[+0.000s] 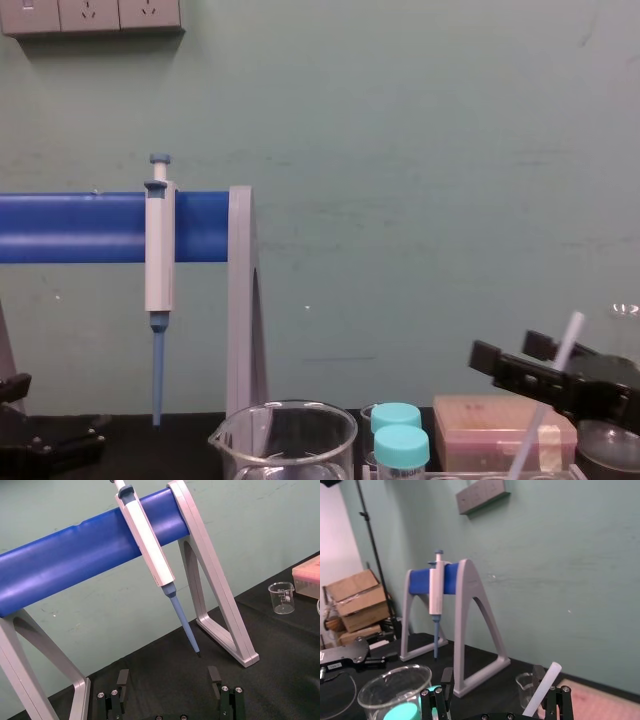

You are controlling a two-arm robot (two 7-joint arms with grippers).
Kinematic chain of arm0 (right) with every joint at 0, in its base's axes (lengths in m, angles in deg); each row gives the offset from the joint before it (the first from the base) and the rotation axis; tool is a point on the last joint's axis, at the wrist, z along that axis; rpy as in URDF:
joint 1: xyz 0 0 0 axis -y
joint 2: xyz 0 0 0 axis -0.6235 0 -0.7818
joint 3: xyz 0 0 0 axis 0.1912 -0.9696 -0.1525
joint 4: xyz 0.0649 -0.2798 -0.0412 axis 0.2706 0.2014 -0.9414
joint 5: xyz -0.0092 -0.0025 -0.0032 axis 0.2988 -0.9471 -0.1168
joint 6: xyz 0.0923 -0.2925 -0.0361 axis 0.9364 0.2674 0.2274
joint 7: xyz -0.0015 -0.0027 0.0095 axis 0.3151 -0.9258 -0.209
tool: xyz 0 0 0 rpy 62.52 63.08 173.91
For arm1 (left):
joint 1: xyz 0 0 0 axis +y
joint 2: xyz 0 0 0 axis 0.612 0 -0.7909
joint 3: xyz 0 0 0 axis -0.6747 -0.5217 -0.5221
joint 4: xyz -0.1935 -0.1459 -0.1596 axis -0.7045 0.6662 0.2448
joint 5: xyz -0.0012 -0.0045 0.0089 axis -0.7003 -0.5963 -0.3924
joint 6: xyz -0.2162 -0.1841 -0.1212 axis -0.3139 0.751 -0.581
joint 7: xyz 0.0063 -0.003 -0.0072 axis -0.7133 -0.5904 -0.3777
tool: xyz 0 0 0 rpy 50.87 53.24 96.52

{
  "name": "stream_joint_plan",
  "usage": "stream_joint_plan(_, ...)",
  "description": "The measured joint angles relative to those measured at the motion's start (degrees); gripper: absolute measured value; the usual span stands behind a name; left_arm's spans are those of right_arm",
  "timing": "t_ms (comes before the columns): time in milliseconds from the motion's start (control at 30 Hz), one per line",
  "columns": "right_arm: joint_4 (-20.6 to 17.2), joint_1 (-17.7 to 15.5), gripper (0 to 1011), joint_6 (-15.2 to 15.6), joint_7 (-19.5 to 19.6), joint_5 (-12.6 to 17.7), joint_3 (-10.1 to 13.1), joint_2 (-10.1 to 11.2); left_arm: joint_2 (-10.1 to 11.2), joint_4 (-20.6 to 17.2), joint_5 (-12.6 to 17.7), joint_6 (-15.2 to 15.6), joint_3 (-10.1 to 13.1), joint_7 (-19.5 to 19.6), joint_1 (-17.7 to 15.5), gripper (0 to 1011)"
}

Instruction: Pick up the stirring rod with one hand, then place it down.

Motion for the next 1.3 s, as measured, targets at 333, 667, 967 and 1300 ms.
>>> stream_joint_plan(333, -7.4, -7.3, 1003, 3.6, 4.7, 1.6, 3.1, 3.1, 0.0, 0.0, 0.0, 0.0, 0.0, 0.0, 0.0, 1000)
stream_joint_plan(667, -14.0, -12.7, 1003, 6.0, 8.1, 2.5, 5.5, 5.4, 0.0, 0.0, 0.0, 0.0, 0.0, 0.0, 0.0, 1000)
stream_joint_plan(967, -18.5, -17.7, 1003, 7.3, 16.4, 0.1, 9.8, 6.8, 0.0, 0.0, 0.0, 0.0, 0.0, 0.0, 0.0, 1000)
stream_joint_plan(1300, -13.2, -13.9, 1003, 4.1, 23.7, -8.1, 9.8, 2.8, 0.0, 0.0, 0.0, 0.0, 0.0, 0.0, 0.0, 1000)
